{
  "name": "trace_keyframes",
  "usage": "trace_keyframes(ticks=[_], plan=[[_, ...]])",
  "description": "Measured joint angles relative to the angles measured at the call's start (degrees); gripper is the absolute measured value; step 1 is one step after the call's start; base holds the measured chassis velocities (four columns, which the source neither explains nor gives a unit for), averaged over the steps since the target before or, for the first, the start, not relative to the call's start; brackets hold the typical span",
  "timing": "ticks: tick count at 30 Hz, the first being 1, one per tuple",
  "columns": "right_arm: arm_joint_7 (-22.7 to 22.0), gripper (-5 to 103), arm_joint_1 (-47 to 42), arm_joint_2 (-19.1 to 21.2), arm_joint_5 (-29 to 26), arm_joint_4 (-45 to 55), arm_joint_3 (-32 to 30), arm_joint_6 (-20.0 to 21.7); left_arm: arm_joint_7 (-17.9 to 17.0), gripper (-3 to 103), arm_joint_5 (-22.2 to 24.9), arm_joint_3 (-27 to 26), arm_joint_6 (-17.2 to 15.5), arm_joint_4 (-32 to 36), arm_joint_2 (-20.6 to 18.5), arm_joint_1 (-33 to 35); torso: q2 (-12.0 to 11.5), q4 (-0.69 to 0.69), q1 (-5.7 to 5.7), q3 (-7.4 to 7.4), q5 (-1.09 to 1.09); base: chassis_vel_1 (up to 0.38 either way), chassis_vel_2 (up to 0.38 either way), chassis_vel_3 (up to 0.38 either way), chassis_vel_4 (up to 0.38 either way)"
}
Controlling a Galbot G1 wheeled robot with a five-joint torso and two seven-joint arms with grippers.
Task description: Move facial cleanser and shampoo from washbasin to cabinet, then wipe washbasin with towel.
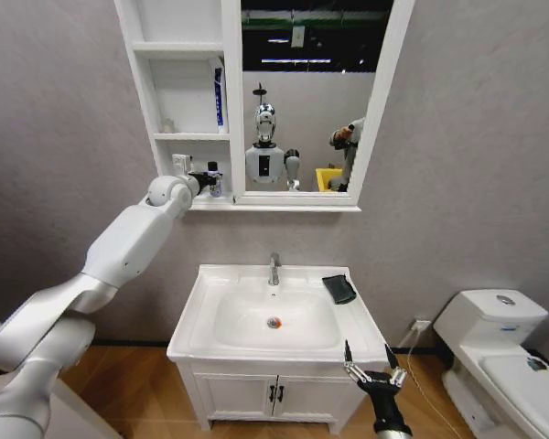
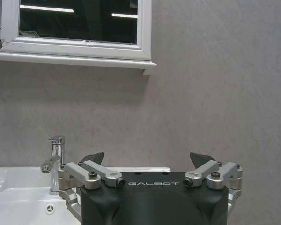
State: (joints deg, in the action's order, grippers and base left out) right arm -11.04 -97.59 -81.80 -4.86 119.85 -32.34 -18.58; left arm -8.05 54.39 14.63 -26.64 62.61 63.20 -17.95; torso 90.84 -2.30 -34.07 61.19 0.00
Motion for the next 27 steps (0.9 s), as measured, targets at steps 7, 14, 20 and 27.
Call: trace_keyframes(ticks=[7, 14, 20, 27], plan=[[0.0, 100, -0.2, 0.2, -0.8, 0.2, -0.9, 0.0, 0.0, 43, -2.8, -0.6, 2.1, -2.4, 1.5, 0.2, 0.0, 0.01, 0.00, 0.00, 0.00, 0.000, 0.000, 0.000, 0.000], [0.1, 100, -0.1, 0.3, -0.9, -0.2, -1.1, -0.2, 0.2, 40, -3.2, -0.6, 2.4, -2.8, 1.6, 0.4, 0.0, 0.01, 0.00, 0.00, 0.00, 0.000, 0.000, 0.000, 0.000], [0.1, 100, -0.1, 0.2, -0.9, -0.2, -1.2, -0.3, 0.1, 56, -3.2, -0.6, 2.9, -3.2, 1.6, 0.5, 0.0, 0.01, 0.00, 0.00, 0.00, 0.000, 0.000, 0.000, 0.000], [0.2, 100, 0.0, 0.2, -1.0, -0.5, -1.4, -0.6, 0.1, 83, -3.3, -0.9, 4.7, -3.2, 1.5, 1.4, 0.0, 0.01, 0.00, 0.00, -0.01, 0.000, 0.000, 0.000, 0.000]])
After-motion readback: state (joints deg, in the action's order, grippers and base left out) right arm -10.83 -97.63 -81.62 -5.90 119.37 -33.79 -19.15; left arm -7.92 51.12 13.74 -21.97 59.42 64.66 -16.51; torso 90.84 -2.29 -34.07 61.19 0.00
